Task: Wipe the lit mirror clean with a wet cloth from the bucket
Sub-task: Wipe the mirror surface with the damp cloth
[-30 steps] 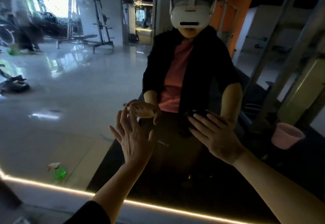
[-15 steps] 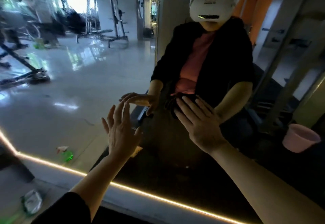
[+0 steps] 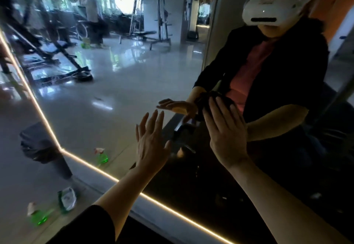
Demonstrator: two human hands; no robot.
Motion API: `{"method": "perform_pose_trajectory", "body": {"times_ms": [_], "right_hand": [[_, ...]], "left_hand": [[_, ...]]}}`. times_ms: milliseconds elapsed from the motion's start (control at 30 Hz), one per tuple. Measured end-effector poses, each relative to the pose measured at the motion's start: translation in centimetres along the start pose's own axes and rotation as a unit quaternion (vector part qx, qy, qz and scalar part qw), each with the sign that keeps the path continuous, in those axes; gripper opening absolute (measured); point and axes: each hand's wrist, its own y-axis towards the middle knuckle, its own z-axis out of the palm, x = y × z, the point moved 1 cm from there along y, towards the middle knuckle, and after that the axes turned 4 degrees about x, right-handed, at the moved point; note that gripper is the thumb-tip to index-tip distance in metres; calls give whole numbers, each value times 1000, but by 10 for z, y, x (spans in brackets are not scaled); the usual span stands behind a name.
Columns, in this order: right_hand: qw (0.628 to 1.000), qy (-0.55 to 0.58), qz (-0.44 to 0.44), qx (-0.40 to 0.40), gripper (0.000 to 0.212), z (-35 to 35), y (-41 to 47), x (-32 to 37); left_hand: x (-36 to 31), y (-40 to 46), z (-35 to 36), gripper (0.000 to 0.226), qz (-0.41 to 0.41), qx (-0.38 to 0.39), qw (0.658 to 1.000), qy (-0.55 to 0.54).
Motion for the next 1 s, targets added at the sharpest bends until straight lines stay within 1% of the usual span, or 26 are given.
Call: {"method": "perform_pose_trajectory", "body": {"times_ms": [67, 133, 167, 233, 333, 367, 433, 500, 567, 633, 733, 767, 800, 867, 900, 967, 1000], "right_hand": [[999, -8, -32, 24, 53, 19, -9, 21], [996, -12, -62, 62, 42, 37, -21, 41], [995, -10, -64, 69, 38, 44, -21, 49], [997, -8, -41, 61, 39, 50, -7, 63], [999, -18, 8, 41, 45, 56, 20, 81], [999, -13, 10, 38, 43, 60, 21, 88], [998, 8, -21, 52, 41, 73, 13, 106], [996, 28, -45, 70, 41, 89, 0, 127], [996, 62, -22, 54, 39, 106, -7, 149], [994, 106, -3, 20, 36, 125, -16, 173], [981, 193, -14, -9, 33, 159, -57, 222], [973, 230, -11, 0, 34, 172, -77, 241], [962, 272, 3, 20, 35, 185, -97, 262], [923, 374, 59, 68, 36, 212, -138, 304], [890, 433, 111, 85, 34, 225, -155, 322], [811, 527, 229, 107, 35, 252, -175, 348], [777, 554, 278, 111, 36, 266, -182, 358]], "left_hand": [[7, 7, -1, 86, 15, 29, 999, -11], [20, 9, -1, 105, 33, 55, 998, -13], [29, 10, -1, 111, 46, 61, 997, -15], [51, 10, -3, 109, 57, 73, 995, -22], [83, 8, -10, 105, 33, 93, 994, -39], [93, 6, -12, 105, 29, 97, 994, -44], [111, 3, -15, 107, 32, 94, 994, -52], [127, 3, -13, 111, 37, 70, 995, -58], [142, 0, -1, 108, 33, 26, 996, -73], [160, -13, 16, 97, 8, -31, 994, -100], [199, -59, 48, 74, -66, -109, 982, -138], [214, -80, 61, 69, -90, -113, 977, -156], [231, -103, 76, 62, -105, -98, 973, -181], [260, -147, 108, 43, -133, -36, 959, -249], [271, -164, 121, 34, -161, 2, 942, -296], [288, -188, 145, 20, -233, 62, 883, -403], [296, -195, 154, 18, -260, 73, 851, -450]]}}
